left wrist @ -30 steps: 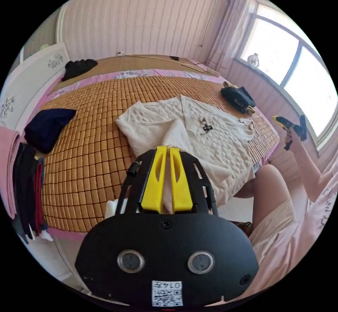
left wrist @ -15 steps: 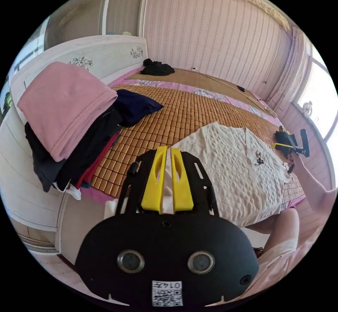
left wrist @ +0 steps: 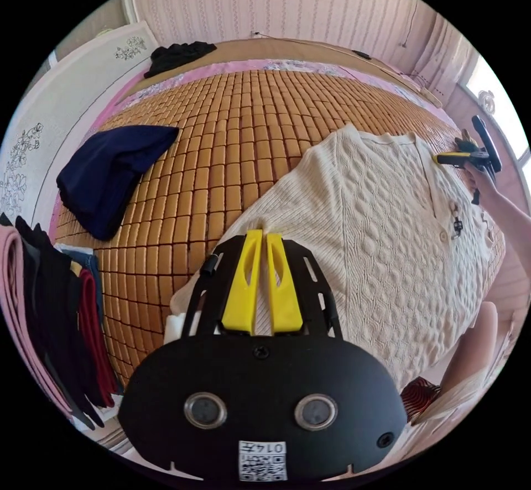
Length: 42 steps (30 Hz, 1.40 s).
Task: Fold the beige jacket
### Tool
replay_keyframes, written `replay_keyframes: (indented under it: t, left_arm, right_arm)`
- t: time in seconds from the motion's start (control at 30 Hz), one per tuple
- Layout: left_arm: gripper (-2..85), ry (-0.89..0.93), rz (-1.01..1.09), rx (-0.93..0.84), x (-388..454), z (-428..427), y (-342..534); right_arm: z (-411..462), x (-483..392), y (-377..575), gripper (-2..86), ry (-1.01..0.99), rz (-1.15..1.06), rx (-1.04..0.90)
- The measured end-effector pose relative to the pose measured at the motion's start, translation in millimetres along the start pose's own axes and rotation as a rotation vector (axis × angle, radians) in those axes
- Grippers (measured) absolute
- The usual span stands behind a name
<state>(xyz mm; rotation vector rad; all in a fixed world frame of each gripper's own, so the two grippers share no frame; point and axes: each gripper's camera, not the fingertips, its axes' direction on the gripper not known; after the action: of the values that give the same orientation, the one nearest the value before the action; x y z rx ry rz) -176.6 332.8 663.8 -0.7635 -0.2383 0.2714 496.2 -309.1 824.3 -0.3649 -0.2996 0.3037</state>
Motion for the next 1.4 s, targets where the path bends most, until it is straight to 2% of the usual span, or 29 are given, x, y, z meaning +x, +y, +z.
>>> replay_keyframes:
  t: [0.17,0.27,0.33,0.4,0.53,0.67,0.77,0.87,0.97,1.03,1.13,1.2,1.27,1.33,1.4]
  left_arm:
    - [-0.9,-0.114,0.043,-0.014,18,33,-50]
    - [-0.5,-0.075,0.012,-0.010,20,52,-79]
    - [0.4,-0.020,-0.028,-0.036,17,60,-90]
    - [1.7,0.047,-0.066,-0.050,16,60,-93]
    - [1.8,0.031,0.042,0.092,43,23,-60]
    - [1.9,0.047,0.260,0.088,105,-1,16]
    - [2.2,0.148,0.337,0.022,160,2,62]
    - [2.8,0.316,0.381,-0.030,227,13,78]
    - [3.8,0.444,0.495,-0.080,303,28,75]
    - [4.1,0.459,0.576,-0.105,346,37,67]
    - [3.7,0.558,0.632,-0.139,405,49,47]
    - [3.2,0.642,0.692,-0.197,448,63,38]
    - [3.1,0.630,0.753,-0.215,477,69,36]
    - [3.1,0.641,0.795,-0.212,502,73,33]
    - [3.5,0.647,0.832,-0.184,533,78,23]
  right_arm:
    - [-1,12,-18,0.3,0.059,0.069,0.005]
    - [0,25,-29,0.2,0.074,0.089,-0.023]
    - [-5,38,-28,0.2,0.011,0.123,-0.034]
    - [-27,63,-5,0.0,-0.126,0.195,0.061]
    - [-76,106,77,0.1,-0.307,0.236,0.253]
    - [-103,152,203,5.5,-0.100,0.259,0.219]
    - [-109,171,281,7.1,0.033,0.283,0.189]
    - [-101,173,315,8.1,0.109,0.262,0.145]
    - [-101,191,328,10.7,0.062,0.323,0.191]
    - [-100,204,333,11.5,0.054,0.368,0.218]
    - [-84,231,345,8.7,0.042,0.417,0.178]
    - [-97,256,369,2.6,-0.019,0.467,0.251]
    - [-118,280,402,0.9,-0.137,0.510,0.361]
    - [-144,312,449,0.4,-0.219,0.639,0.521]
    - [-167,367,518,0.4,-0.306,0.868,0.661]
